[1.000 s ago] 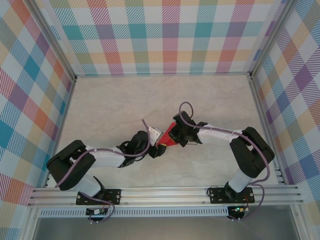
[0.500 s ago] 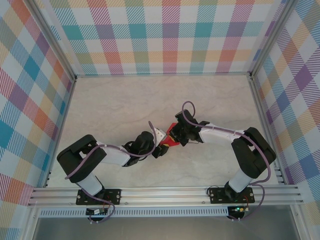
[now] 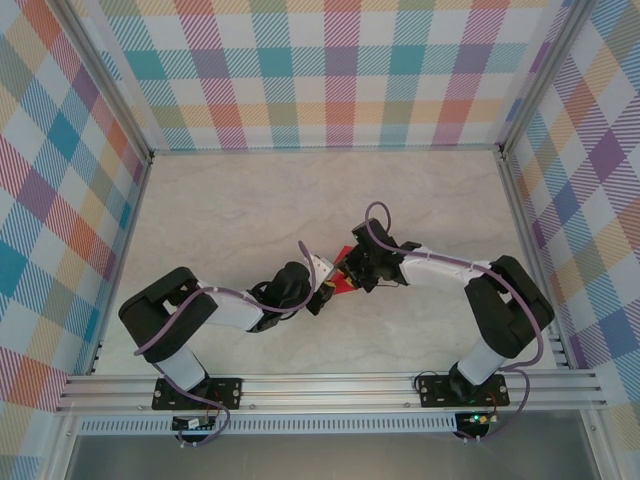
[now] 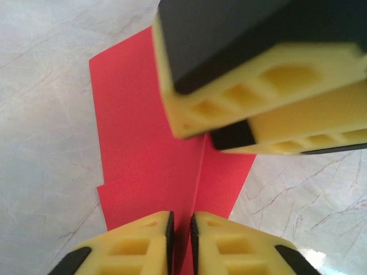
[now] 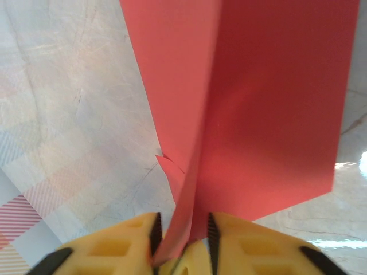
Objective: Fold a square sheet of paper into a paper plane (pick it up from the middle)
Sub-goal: Fourth fold the wing at the center of the table.
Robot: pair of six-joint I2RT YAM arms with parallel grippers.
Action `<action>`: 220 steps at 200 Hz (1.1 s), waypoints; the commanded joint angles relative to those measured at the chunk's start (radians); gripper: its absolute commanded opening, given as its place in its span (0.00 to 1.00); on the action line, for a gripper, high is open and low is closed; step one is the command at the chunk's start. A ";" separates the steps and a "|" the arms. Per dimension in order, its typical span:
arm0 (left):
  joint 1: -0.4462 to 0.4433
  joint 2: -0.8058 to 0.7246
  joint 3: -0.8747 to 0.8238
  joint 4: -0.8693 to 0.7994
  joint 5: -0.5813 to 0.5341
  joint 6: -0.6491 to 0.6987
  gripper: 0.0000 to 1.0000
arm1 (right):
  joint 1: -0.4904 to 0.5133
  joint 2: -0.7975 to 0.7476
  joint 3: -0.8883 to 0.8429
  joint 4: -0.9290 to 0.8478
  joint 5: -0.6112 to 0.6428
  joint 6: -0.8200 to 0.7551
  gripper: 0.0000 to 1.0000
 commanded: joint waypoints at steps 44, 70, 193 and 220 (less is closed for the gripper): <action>-0.014 0.007 -0.001 0.026 0.008 -0.157 0.07 | -0.052 -0.162 -0.058 0.003 -0.026 -0.272 0.60; -0.013 0.010 0.000 0.012 0.019 -0.258 0.03 | -0.070 -0.190 -0.088 0.014 -0.049 -0.377 0.61; 0.028 -0.018 0.075 -0.148 0.164 -0.600 0.00 | -0.101 -0.109 -0.118 0.067 -0.148 -0.551 0.48; 0.044 -0.004 0.072 -0.156 0.175 -0.641 0.00 | -0.101 -0.069 -0.093 0.068 -0.173 -0.583 0.45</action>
